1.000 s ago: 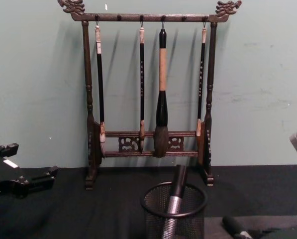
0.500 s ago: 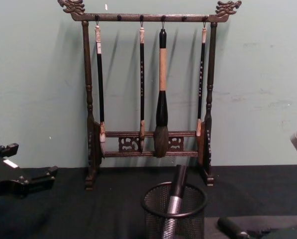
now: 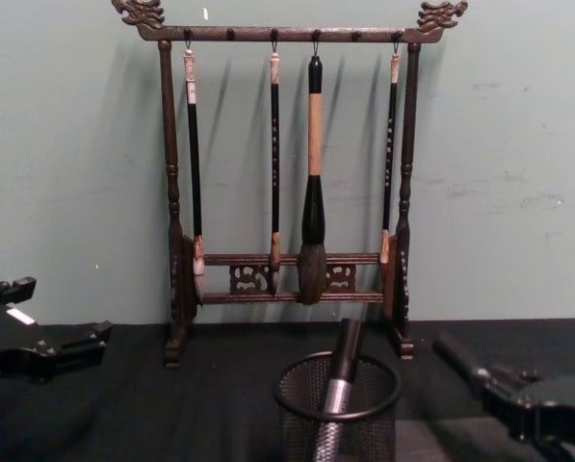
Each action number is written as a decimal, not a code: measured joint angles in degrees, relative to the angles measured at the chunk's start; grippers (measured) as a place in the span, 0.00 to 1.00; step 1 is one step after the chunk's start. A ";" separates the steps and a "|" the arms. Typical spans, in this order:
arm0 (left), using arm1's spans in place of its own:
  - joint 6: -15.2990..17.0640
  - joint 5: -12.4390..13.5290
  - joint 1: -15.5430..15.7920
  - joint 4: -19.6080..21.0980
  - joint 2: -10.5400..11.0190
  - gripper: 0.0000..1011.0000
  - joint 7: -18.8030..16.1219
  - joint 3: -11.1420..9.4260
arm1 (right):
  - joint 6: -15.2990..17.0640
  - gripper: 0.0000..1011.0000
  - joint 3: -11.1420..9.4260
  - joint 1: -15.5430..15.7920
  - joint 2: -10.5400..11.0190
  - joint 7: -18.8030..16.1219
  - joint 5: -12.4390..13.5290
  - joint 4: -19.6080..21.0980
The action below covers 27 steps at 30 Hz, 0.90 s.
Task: Pick up the water-based marker from the table and place it into the pen holder.
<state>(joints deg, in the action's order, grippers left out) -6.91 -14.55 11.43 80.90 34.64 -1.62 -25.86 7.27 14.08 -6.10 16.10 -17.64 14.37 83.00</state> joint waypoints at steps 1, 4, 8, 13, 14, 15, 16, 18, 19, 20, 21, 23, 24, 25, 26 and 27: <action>0.00 0.00 0.00 0.00 0.00 1.00 0.00 0.00 | -0.69 0.20 -0.13 0.10 -0.01 -0.16 0.34 0.07; 0.00 0.00 0.00 -0.01 0.00 1.00 0.00 0.00 | -3.54 0.20 -0.57 0.41 -0.01 -0.92 1.66 0.33; 0.00 0.00 0.00 0.00 0.00 1.00 0.00 0.00 | -5.47 0.20 -0.62 0.46 0.24 -1.50 2.46 0.56; 0.00 0.00 0.00 0.00 0.00 1.00 0.00 0.00 | -7.59 0.20 -0.19 0.33 1.14 -2.33 2.81 1.04; 0.00 0.00 0.00 0.00 0.00 1.00 0.00 0.00 | -7.77 0.20 -0.11 0.29 1.24 -2.46 2.85 1.07; 0.00 0.00 0.00 0.00 0.00 1.00 0.00 0.00 | -7.95 0.20 -0.03 0.22 1.34 -2.60 2.91 1.10; 0.00 0.00 0.00 0.00 0.00 1.00 0.00 0.00 | -8.20 0.20 0.13 0.10 1.49 -2.84 3.05 1.18; 0.00 0.00 0.00 0.00 0.00 1.00 0.00 0.00 | -8.40 0.20 0.30 -0.05 1.60 -3.12 3.28 1.22; 0.00 0.00 0.00 0.00 0.00 1.00 0.00 0.00 | -8.49 0.20 0.36 -0.14 1.65 -3.28 3.44 1.22; 0.00 0.00 0.00 0.00 0.00 1.00 0.00 0.00 | -8.63 0.20 0.48 -0.31 1.76 -3.56 3.75 1.23; 0.00 0.00 0.00 0.00 0.00 1.00 0.00 0.00 | -8.78 0.20 0.59 -0.44 1.87 -3.84 4.07 1.26; 0.00 0.00 0.00 0.00 0.00 1.00 0.00 0.00 | -8.99 0.20 0.73 -0.59 2.04 -4.21 4.40 1.28; 0.00 0.00 0.00 0.00 0.00 1.00 0.00 0.00 | -9.13 0.20 0.78 -0.66 2.14 -4.42 4.57 1.28; 0.00 0.00 0.00 0.00 0.00 1.00 0.00 0.00 | -9.32 0.20 0.82 -0.73 2.25 -4.65 4.74 1.28; 0.00 0.00 0.00 0.00 0.00 1.00 0.00 0.00 | -9.71 0.20 0.91 -0.88 2.51 -5.14 5.11 1.28; 0.00 0.00 0.00 0.00 0.00 1.00 0.00 0.00 | -9.91 0.20 0.94 -0.95 2.64 -5.39 5.32 1.29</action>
<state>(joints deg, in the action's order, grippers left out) -6.91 -14.55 11.43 80.90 34.64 -1.62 -25.86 -2.65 15.02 -7.04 18.74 -23.03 19.68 84.29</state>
